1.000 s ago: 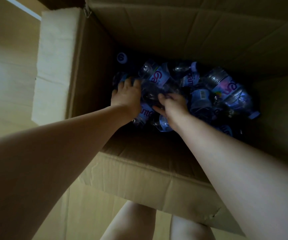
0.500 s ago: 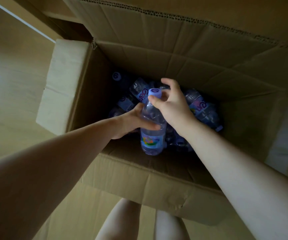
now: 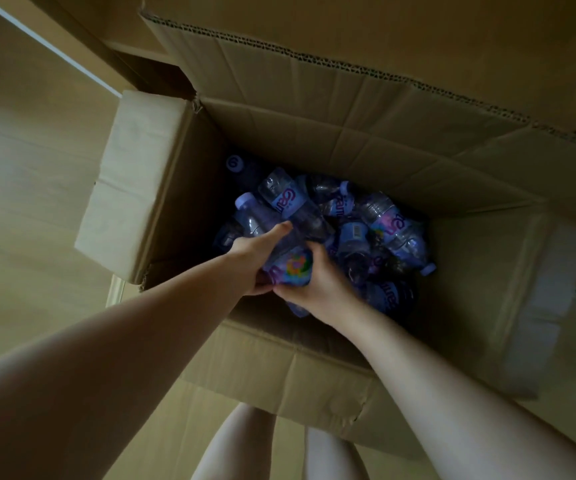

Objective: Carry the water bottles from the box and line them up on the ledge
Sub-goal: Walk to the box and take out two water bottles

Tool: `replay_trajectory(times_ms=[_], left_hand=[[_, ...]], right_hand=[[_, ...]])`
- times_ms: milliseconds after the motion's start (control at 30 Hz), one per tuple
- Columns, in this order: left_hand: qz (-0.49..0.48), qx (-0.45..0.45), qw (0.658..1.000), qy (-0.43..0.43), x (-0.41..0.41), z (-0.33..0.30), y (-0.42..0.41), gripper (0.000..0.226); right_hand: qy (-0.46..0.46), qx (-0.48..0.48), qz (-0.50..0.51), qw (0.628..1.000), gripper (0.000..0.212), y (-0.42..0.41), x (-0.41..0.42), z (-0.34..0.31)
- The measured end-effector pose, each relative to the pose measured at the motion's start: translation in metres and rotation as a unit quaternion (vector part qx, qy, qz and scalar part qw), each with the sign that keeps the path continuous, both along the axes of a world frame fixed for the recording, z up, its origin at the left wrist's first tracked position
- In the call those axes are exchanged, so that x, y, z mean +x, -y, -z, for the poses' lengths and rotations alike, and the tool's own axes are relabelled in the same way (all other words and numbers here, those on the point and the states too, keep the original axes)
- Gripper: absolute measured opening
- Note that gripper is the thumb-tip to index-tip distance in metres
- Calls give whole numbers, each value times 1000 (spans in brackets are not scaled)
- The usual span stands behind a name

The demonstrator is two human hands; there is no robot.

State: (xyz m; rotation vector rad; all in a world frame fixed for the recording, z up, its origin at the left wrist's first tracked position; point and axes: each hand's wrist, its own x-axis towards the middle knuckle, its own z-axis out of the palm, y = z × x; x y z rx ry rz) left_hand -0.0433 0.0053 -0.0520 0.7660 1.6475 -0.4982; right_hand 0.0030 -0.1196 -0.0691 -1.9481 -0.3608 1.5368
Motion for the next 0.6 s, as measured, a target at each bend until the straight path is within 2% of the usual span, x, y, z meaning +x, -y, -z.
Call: replay_trajectory(times_ms=[67,133,233,333,400,433,500,600], left_hand=[[-33,37,999,-20,-4,4,5,78],[-71,20,997,10,-8,9,8,88],[-128,-6,991,28,-12,15,8,87],[-103,140,985,-3,-13,31,9,74],[-103,198,975,1,-13,42,8,67],[-116,205,972,8,-13,47,5,64],[-132,205,970,20,-15,57,-3,61],[-95,221,970,23,-16,70,-13,60]], right_hand=[[-6,-32,4,999,78,-13,-4,2],[-32,-79,27,996,71,-24,-5,5],[-78,-78,35,993,67,-29,-5,7],[-135,-60,16,989,57,-31,1,17],[-183,-71,91,976,44,-35,5,32],[-213,-87,177,957,41,-38,8,45],[-264,-98,370,885,36,-47,14,71],[-322,-90,506,795,30,-68,25,98]])
